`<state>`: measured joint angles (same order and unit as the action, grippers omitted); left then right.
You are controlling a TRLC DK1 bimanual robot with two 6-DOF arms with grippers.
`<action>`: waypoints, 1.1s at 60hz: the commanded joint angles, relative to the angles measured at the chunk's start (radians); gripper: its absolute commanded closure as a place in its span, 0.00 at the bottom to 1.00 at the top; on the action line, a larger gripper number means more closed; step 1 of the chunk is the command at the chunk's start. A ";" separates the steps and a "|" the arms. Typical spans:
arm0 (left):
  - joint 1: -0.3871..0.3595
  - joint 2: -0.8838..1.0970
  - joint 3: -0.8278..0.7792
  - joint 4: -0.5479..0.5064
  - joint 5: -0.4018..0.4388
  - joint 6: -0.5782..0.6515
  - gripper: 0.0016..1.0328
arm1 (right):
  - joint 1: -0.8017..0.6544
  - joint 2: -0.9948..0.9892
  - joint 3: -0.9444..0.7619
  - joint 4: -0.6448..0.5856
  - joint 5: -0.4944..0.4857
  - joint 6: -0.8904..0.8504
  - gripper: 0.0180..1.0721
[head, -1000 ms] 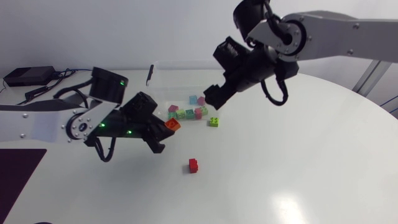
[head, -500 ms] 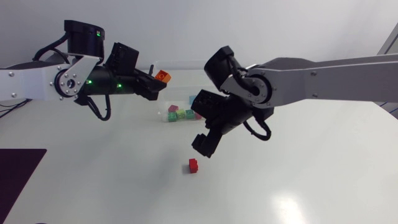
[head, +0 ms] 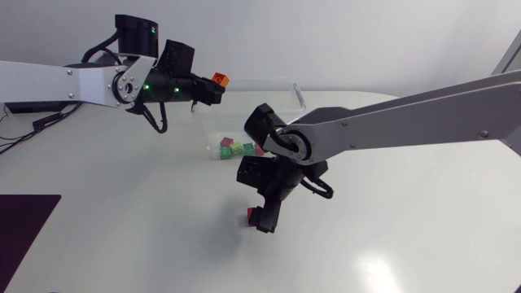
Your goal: Place the duplo bricks in the container
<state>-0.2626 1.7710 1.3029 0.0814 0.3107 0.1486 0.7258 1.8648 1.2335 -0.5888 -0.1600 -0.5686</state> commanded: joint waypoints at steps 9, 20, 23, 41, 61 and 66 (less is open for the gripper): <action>0.013 0.102 0.134 0.003 -0.021 -0.057 0.77 | 0.029 0.065 0.075 -0.052 0.016 -0.060 0.05; 0.011 0.186 0.194 -0.014 -0.033 -0.057 0.77 | 0.041 0.105 0.116 -0.097 0.031 -0.079 0.05; 0.013 0.206 0.210 -0.020 -0.041 -0.057 0.75 | 0.044 0.116 0.126 -0.103 0.033 -0.082 0.05; 0.031 0.235 0.228 -0.022 -0.065 -0.057 0.15 | 0.052 0.172 0.179 -0.158 0.042 -0.100 0.05; 0.072 0.079 0.111 -0.011 -0.064 -0.060 0.05 | 0.063 0.201 0.185 -0.175 0.051 -0.112 0.12; 0.086 0.008 0.062 -0.009 -0.064 -0.061 0.05 | 0.066 0.211 0.187 -0.175 0.059 -0.116 0.17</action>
<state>-0.1928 1.8698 1.4166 0.0597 0.2520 0.1139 0.7803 2.0418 1.4017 -0.7456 -0.1097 -0.6590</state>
